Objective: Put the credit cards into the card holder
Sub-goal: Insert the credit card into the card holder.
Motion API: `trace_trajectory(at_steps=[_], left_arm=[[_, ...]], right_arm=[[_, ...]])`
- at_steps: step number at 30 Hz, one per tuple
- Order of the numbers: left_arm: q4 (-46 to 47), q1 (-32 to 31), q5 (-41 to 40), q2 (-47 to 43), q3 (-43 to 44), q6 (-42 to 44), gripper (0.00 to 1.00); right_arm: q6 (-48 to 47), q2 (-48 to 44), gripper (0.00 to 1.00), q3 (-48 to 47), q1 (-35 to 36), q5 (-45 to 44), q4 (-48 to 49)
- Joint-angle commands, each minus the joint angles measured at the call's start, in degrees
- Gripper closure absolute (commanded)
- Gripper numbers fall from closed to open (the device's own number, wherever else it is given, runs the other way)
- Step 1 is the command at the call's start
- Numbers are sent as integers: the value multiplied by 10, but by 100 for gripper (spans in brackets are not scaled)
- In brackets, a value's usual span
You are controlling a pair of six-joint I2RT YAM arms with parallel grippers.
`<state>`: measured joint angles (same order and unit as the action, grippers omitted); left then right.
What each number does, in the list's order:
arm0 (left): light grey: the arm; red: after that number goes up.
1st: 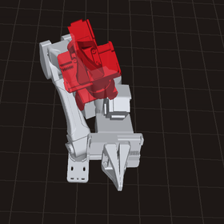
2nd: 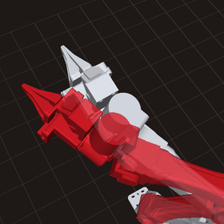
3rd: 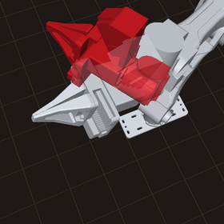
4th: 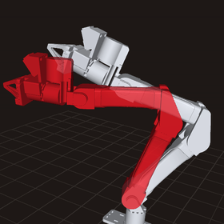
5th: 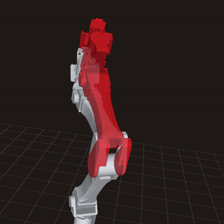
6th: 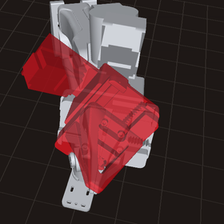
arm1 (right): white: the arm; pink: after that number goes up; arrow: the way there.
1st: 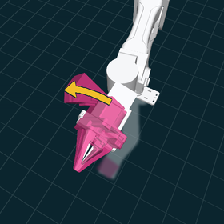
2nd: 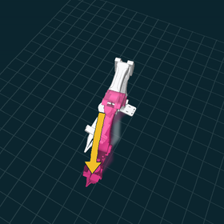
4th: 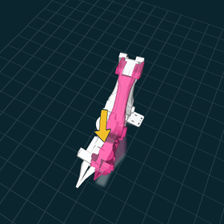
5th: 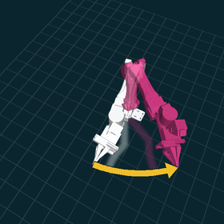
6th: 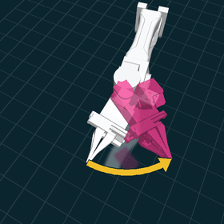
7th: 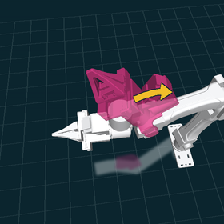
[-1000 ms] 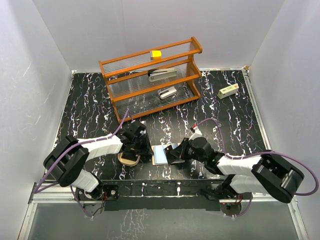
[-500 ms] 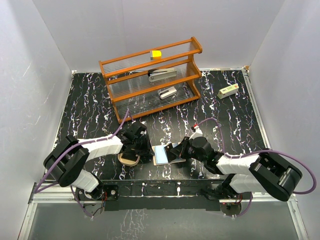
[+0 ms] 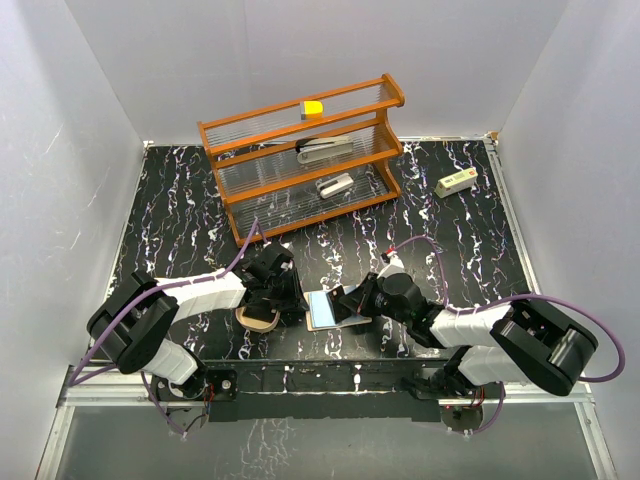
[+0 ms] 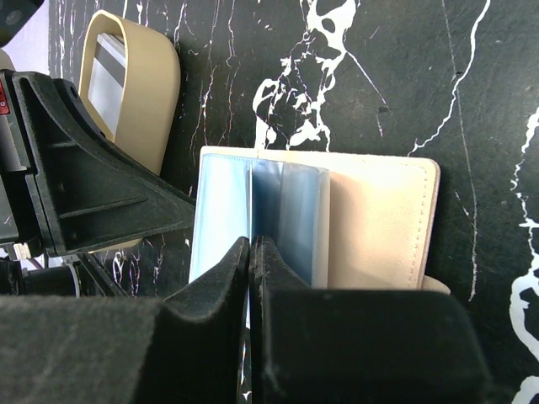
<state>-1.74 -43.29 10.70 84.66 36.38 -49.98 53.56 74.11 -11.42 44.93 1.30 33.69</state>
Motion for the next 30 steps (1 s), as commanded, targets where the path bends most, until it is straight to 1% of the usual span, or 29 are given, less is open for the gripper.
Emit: trace_trajectory(at_steps=[1,2,6,8,10,12,14,18,24,30], left_arm=[[-9,-9,4,-1,-9,-1,89],[-9,-9,4,-1,-9,-1,89],[-10,-11,3,0,-7,-2,89],[-13,-11,-2,0,-6,0,89],[-19,-11,-8,0,-5,2,89],[-18,-11,-8,-1,-3,3,89],[-14,-12,-6,-2,-5,2,89],[-2,-12,-2,2,-11,-3,89],[1,-14,-1,1,-11,-6,89],[10,-21,4,4,-15,-13,89]], right_arm=[[1,-2,100,8,-2,-18,26],[3,-3,100,9,-2,-17,23],[16,-9,87,15,-2,-15,8],[12,-16,81,12,-2,-21,-17],[0,-28,79,7,-2,-28,-49],[-8,-38,79,2,-2,-33,-70],[-12,-41,81,2,-2,-32,-74],[0,-33,86,5,-1,-21,-54],[19,-12,90,8,-1,-25,-30],[24,6,91,9,-1,-27,-9]])
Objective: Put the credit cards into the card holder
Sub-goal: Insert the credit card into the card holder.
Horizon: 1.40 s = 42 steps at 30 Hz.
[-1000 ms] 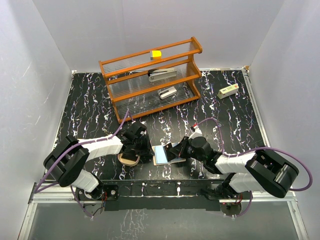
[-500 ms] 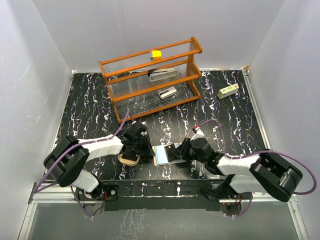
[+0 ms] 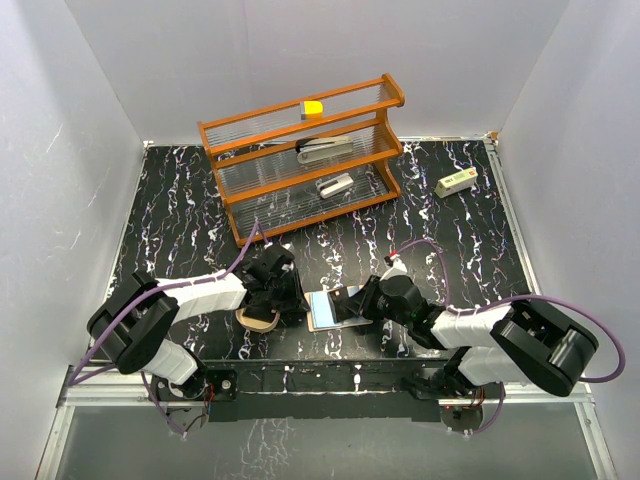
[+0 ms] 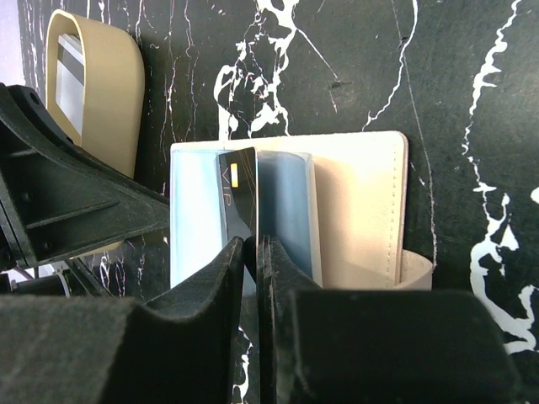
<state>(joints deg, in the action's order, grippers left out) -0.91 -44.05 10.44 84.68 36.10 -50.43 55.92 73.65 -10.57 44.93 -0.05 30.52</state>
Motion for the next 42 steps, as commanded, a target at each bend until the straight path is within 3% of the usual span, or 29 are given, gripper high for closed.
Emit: trace_trajectory(at_steps=[1,8,16,23,29,38,42], left_arm=[[3,-14,7,4,-13,-9,89],[-2,-17,6,8,-1,-6,89],[7,-20,8,16,2,-7,89],[-8,-20,2,27,23,8,89],[2,-20,12,45,30,6,89],[-1,-21,9,46,34,5,89],[2,-21,12,51,40,4,89]], right_arm=[[-1,9,91,0,-2,-17,19],[-12,7,86,1,0,15,12],[-125,-2,74,-80,0,-3,-153],[-187,-1,54,-158,0,-18,-273],[-226,33,42,-177,-1,4,-262],[-251,55,48,-182,0,49,-230],[-193,31,54,-166,0,50,-226]])
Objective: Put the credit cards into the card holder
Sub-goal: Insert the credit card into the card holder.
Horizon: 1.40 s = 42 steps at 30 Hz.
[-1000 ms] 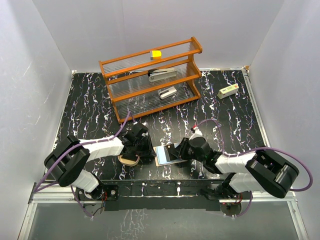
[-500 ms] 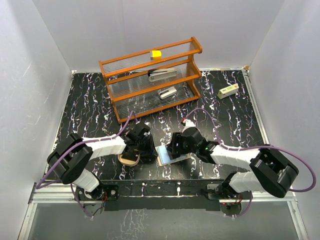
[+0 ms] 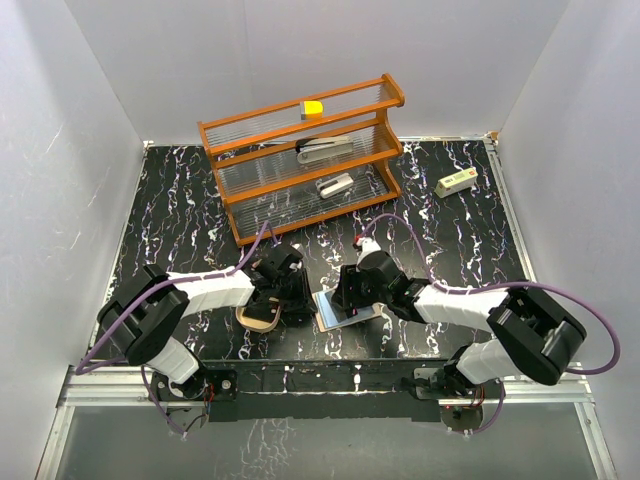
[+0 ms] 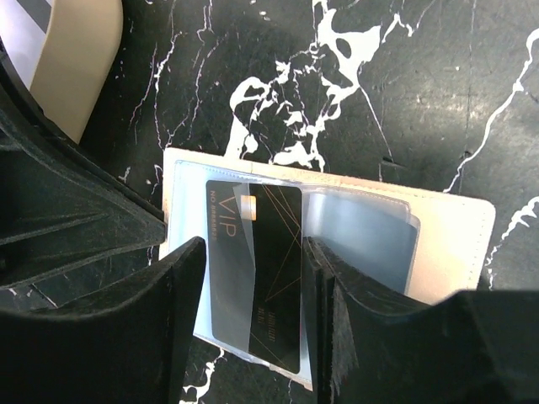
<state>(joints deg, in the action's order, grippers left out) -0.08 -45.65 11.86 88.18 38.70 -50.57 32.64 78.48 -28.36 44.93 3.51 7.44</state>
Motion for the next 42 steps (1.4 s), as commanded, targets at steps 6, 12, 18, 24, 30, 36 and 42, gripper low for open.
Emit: trace_trajectory(at_steps=[6,12,18,24,30,36,42], left_arm=[[-1,-5,6,17,13,5,89],[2,-5,9,8,7,3,90],[11,-5,12,4,-1,-2,90],[16,-6,13,4,-2,-7,90],[46,-6,32,9,-8,-15,89],[40,-6,20,-8,-12,-19,89],[-51,-6,-22,-72,31,-15,78]], right_arm=[[103,-68,54,32,0,-10,3],[90,-76,48,17,-1,-6,-46],[92,-56,51,17,-1,17,-40],[113,-56,60,27,3,36,9],[135,-44,66,35,4,36,33],[139,-59,67,45,4,15,10],[114,-118,57,35,4,-31,-43]])
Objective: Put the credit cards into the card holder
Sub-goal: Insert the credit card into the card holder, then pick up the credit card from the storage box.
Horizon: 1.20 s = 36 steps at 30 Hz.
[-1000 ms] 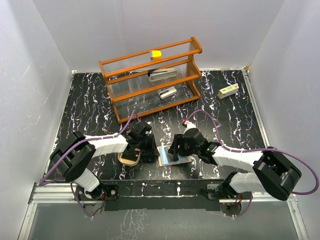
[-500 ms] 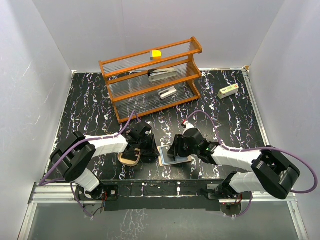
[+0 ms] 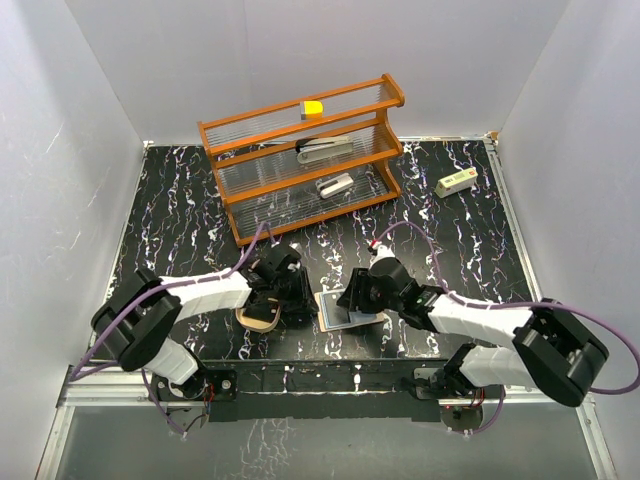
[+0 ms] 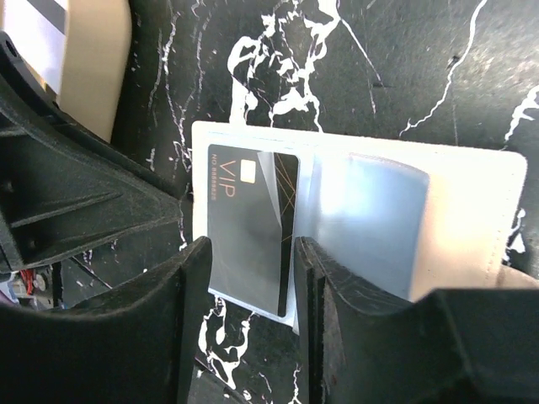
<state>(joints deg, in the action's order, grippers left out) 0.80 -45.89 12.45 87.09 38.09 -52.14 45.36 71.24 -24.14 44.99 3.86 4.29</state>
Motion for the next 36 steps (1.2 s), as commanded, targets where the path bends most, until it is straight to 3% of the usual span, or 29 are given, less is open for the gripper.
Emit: trace_trajectory(at_steps=[1,5,10,20,26,36], left_arm=[[-73,-3,-36,-78,43,0,75],[-154,-1,-98,-135,76,4,64],[-250,25,-162,-184,97,18,58],[-330,201,-120,-296,52,67,54],[-356,291,-105,-317,20,91,51],[-304,369,-59,-306,-35,74,47]], right_arm=[[-18,-55,56,-9,3,-35,-15],[-50,-73,50,-27,3,-38,-23],[-90,-55,49,-77,4,-35,-29],[-173,39,42,-225,21,-52,-53],[-245,102,37,-305,59,-91,-61],[-367,227,35,-392,146,-139,-19]])
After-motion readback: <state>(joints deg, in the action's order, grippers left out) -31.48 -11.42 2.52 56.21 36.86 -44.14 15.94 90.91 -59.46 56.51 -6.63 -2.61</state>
